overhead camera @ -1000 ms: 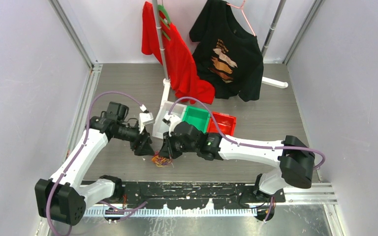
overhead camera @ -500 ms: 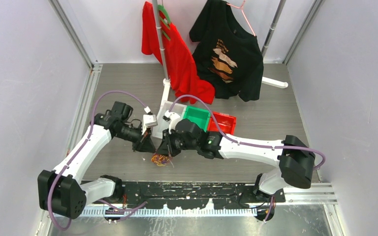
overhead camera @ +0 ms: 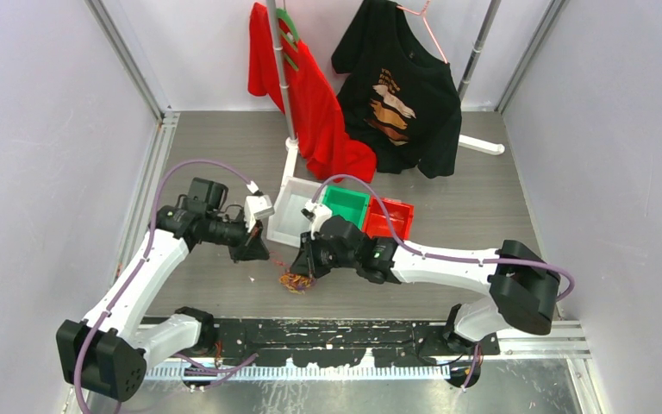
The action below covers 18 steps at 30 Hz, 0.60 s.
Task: Untangle the cables
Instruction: Untie the cable.
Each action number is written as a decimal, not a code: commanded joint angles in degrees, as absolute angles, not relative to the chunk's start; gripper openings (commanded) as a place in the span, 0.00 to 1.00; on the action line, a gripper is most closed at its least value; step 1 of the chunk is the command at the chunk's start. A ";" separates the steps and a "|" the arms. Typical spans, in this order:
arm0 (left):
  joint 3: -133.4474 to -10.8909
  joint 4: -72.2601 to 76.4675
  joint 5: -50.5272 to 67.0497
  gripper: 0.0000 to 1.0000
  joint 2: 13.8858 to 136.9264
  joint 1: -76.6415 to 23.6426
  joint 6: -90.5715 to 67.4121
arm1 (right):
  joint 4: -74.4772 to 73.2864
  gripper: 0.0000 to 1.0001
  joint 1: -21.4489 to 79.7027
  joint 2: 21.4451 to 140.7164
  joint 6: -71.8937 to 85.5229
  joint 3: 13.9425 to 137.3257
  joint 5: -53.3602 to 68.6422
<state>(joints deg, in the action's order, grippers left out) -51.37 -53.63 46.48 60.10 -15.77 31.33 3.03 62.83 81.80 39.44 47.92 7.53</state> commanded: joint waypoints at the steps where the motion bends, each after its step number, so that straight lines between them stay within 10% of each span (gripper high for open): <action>1: -53.57 -49.40 40.74 0.00 59.20 -15.73 24.03 | 1.75 0.13 62.67 79.34 38.36 47.22 3.69; 9: -56.93 -50.79 40.37 0.00 57.41 -15.67 18.88 | -0.21 0.25 62.67 78.86 37.96 45.49 -1.93; 12: -58.13 -51.69 41.08 0.00 56.15 -15.66 17.02 | -0.28 0.48 62.64 77.32 37.44 45.08 -3.14; 18: -59.75 -52.06 43.18 0.00 55.05 -15.69 11.60 | 8.86 0.61 62.84 70.33 33.89 42.37 -4.91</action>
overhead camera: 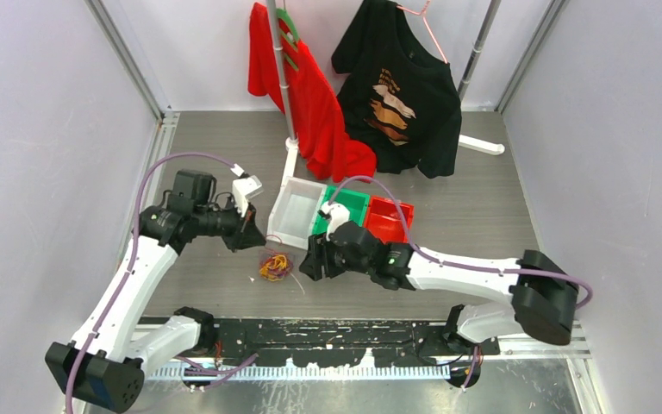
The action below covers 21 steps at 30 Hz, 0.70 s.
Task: Untangle the cables
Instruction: Untie the cable.
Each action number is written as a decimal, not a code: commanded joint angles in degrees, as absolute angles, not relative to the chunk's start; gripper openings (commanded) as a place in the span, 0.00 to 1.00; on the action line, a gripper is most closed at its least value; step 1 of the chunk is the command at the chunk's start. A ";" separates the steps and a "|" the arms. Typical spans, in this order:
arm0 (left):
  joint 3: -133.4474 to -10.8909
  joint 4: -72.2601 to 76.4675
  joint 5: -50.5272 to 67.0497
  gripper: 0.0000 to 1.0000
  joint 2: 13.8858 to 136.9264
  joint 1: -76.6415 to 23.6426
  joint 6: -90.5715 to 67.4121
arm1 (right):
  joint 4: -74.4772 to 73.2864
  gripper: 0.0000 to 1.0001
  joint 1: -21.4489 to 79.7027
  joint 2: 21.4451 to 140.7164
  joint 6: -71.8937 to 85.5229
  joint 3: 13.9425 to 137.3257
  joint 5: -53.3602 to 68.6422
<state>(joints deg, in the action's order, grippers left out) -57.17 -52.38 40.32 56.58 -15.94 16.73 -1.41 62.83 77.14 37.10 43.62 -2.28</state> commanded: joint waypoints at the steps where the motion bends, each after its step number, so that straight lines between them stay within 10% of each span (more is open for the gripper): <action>1: -59.84 -51.79 43.52 0.00 54.90 -15.72 9.87 | 12.84 0.63 62.91 69.74 33.18 41.48 -4.46; 21: -70.96 -54.94 46.00 0.00 52.98 -15.65 -4.00 | 37.51 0.65 67.23 81.74 21.11 45.84 -3.77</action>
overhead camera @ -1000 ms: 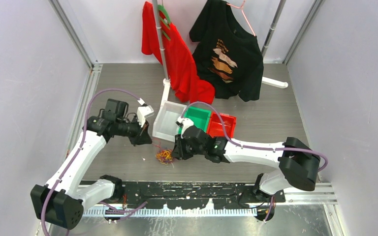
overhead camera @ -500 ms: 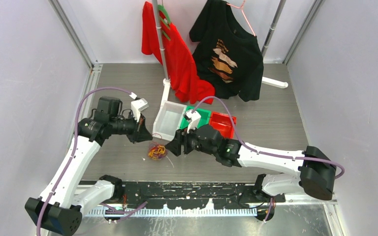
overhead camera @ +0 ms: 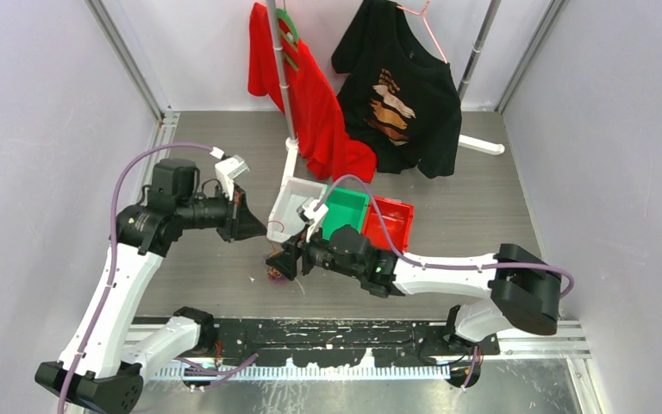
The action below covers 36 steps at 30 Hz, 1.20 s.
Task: Untangle the cables
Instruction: Untie the cable.
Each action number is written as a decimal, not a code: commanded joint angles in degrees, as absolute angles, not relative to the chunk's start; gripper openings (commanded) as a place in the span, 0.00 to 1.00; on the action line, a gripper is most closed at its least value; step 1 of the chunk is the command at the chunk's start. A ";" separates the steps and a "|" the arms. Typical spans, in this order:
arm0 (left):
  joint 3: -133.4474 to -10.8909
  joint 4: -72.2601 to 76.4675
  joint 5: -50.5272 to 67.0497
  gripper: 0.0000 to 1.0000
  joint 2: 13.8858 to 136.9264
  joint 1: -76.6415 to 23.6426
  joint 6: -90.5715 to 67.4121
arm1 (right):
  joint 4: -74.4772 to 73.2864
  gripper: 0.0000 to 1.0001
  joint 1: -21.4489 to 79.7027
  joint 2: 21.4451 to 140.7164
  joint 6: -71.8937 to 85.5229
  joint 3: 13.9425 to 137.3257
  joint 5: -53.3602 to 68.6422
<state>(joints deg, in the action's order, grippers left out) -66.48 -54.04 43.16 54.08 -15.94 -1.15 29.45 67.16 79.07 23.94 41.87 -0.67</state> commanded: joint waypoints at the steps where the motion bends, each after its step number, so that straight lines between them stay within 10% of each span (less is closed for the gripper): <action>1: -71.80 -55.24 46.25 0.00 52.93 -15.68 -4.30 | 37.98 0.64 67.24 82.65 21.08 46.39 -3.97; 12: -80.19 -58.93 47.40 0.00 53.07 -15.67 -4.56 | 40.85 0.50 67.24 87.71 23.86 45.48 -5.83; 36: -97.72 -60.90 46.32 0.00 55.67 -15.71 -6.09 | 48.04 0.58 67.24 90.08 29.87 27.77 -9.62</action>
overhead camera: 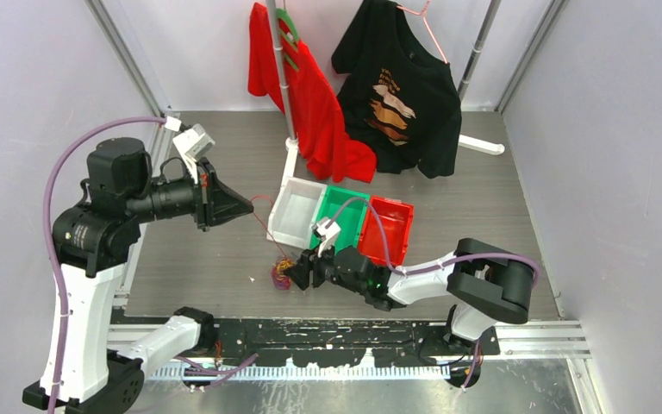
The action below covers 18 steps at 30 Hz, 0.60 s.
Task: Untangle the cables
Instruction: Untie the cable.
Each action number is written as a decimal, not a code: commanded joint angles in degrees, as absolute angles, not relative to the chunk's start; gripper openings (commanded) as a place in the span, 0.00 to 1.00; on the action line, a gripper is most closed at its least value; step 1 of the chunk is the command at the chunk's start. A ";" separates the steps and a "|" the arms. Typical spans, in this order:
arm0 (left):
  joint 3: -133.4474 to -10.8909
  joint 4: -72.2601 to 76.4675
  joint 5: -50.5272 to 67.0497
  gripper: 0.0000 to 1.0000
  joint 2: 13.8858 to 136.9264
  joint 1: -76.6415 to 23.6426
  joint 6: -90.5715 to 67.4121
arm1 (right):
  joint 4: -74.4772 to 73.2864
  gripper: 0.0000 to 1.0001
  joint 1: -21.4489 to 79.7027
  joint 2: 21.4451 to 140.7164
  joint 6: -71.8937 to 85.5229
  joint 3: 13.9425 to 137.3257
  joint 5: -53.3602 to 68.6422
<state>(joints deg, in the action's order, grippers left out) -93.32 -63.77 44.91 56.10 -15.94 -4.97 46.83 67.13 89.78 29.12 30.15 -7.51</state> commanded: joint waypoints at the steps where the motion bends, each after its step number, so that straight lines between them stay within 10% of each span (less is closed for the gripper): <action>1: -97.89 -60.97 46.20 0.00 55.67 -15.70 -6.10 | 48.86 0.59 67.24 89.70 30.10 26.95 -9.52; 8: -91.74 -61.45 42.42 0.00 53.24 -15.68 -1.81 | 46.13 0.54 67.19 83.82 29.48 24.80 -7.78; 15: -81.97 -60.59 38.36 0.00 50.89 -15.65 1.35 | 40.10 0.26 67.26 82.55 27.58 28.40 -7.07; 18: -79.04 -60.16 36.23 0.00 49.73 -15.69 3.20 | 38.72 0.32 67.24 83.87 27.54 30.18 -6.17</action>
<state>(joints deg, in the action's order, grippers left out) -81.62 -62.85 39.53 51.16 -15.94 -0.08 39.88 67.11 83.55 28.60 26.48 -7.18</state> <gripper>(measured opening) 0.007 0.262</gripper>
